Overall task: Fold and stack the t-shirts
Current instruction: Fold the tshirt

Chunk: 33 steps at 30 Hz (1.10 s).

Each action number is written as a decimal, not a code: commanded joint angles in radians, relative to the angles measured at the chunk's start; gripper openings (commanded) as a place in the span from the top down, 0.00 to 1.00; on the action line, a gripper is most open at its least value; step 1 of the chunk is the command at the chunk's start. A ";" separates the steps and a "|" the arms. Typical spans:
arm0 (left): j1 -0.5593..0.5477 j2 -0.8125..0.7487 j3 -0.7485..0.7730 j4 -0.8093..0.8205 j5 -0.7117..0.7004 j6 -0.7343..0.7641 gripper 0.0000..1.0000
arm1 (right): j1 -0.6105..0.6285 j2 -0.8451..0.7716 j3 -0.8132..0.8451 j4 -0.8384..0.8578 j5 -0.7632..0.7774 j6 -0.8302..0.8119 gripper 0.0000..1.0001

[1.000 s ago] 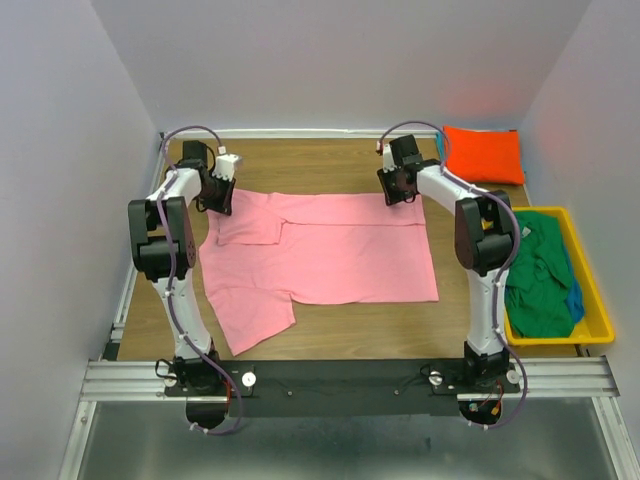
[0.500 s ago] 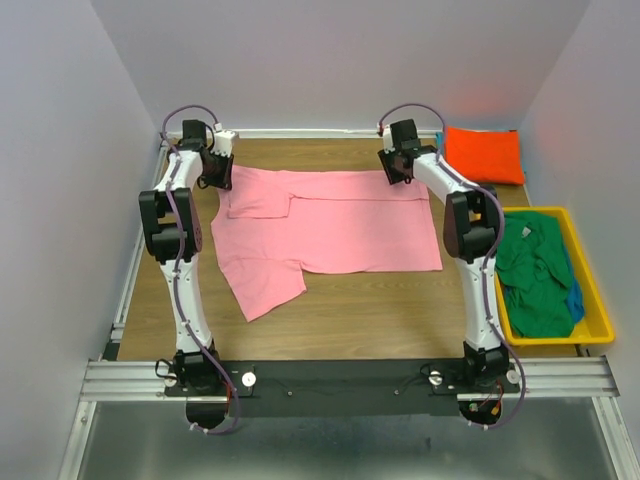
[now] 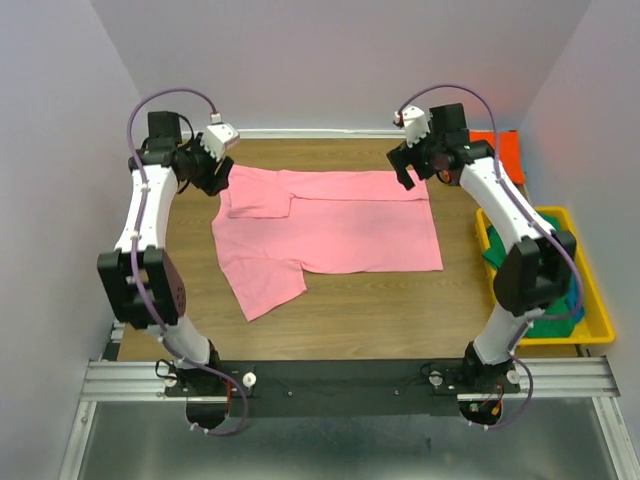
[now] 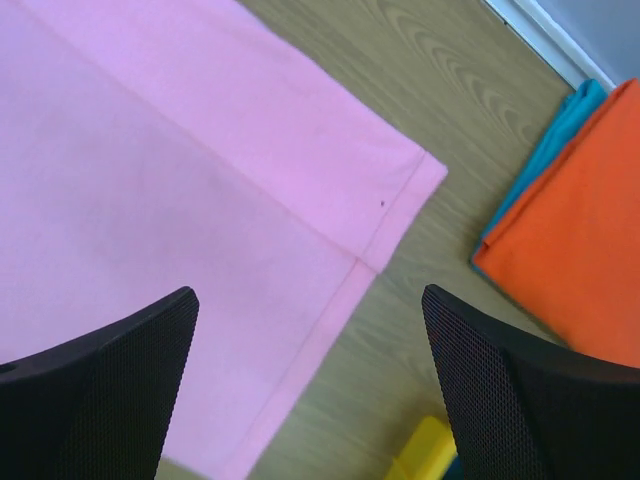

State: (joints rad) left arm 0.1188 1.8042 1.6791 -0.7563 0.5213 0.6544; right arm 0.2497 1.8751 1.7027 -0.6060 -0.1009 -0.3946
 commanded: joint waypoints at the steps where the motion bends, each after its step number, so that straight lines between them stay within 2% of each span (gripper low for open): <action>1: 0.007 -0.138 -0.212 -0.132 0.074 0.253 0.33 | 0.000 -0.123 -0.156 -0.187 -0.089 -0.185 0.00; 3: 0.005 -0.199 -0.320 -0.166 0.080 0.338 0.33 | 0.002 -0.168 -0.272 -0.225 -0.098 -0.255 0.00; 6: 0.005 -0.276 -0.433 -0.186 0.086 0.405 0.36 | 0.002 -0.244 -0.420 -0.251 -0.071 -0.331 0.09; 7: 0.004 -0.288 -0.453 -0.189 0.088 0.421 0.37 | 0.002 -0.258 -0.458 -0.253 -0.068 -0.349 0.16; 9: 0.005 -0.310 -0.495 -0.202 0.085 0.441 0.40 | 0.002 -0.300 -0.523 -0.250 -0.059 -0.407 0.24; 10: 0.004 -0.313 -0.505 -0.205 0.085 0.444 0.41 | 0.002 -0.309 -0.578 -0.244 -0.053 -0.420 0.34; 13: -0.002 -0.319 -0.538 -0.209 0.062 0.442 0.43 | 0.002 -0.323 -0.635 -0.221 -0.046 -0.460 0.46; 21: -0.024 -0.356 -0.588 -0.192 0.023 0.435 0.44 | 0.002 -0.323 -0.764 -0.132 -0.010 -0.527 0.51; 33: -0.042 -0.344 -0.621 -0.158 0.005 0.424 0.44 | 0.002 -0.289 -0.825 -0.003 0.036 -0.543 0.57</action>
State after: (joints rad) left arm 0.0868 1.4715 1.0817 -0.9310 0.5457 1.0725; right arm 0.2497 1.5723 0.8925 -0.6727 -0.0986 -0.9173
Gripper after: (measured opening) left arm 0.559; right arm 0.451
